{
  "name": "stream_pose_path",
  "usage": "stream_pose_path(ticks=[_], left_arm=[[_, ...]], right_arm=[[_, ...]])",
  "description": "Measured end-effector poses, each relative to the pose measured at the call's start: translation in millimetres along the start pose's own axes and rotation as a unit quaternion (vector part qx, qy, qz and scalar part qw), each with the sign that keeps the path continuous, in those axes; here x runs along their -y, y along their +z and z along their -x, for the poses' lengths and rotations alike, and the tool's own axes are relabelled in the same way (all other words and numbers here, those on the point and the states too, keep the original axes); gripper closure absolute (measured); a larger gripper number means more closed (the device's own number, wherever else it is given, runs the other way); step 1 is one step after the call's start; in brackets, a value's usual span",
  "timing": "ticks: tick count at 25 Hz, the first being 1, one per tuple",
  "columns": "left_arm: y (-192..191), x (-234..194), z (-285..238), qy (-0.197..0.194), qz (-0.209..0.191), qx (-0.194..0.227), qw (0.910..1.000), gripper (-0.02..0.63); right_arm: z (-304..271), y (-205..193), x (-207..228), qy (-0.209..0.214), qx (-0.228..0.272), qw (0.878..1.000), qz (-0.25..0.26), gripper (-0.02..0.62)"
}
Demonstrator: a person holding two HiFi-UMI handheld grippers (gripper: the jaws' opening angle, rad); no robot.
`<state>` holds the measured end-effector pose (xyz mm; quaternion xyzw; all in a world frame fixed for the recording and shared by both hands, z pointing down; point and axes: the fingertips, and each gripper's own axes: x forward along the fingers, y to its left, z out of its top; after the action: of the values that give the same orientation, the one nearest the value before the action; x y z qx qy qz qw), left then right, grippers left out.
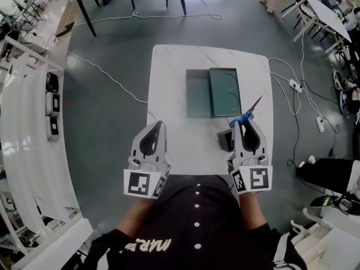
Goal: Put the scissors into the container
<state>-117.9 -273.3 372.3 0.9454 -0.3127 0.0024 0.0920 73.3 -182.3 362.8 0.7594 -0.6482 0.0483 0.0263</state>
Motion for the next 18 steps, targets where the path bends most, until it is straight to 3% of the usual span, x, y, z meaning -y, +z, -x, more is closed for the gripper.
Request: stream_pose_path(ticks=[18], left_arm=[[-11, 3, -15, 0.006, -0.01, -0.02, 0.9997, 0.58]], right_arm=[[-66, -23, -9, 0.04, -0.032, 0.999, -0.016, 0.503]])
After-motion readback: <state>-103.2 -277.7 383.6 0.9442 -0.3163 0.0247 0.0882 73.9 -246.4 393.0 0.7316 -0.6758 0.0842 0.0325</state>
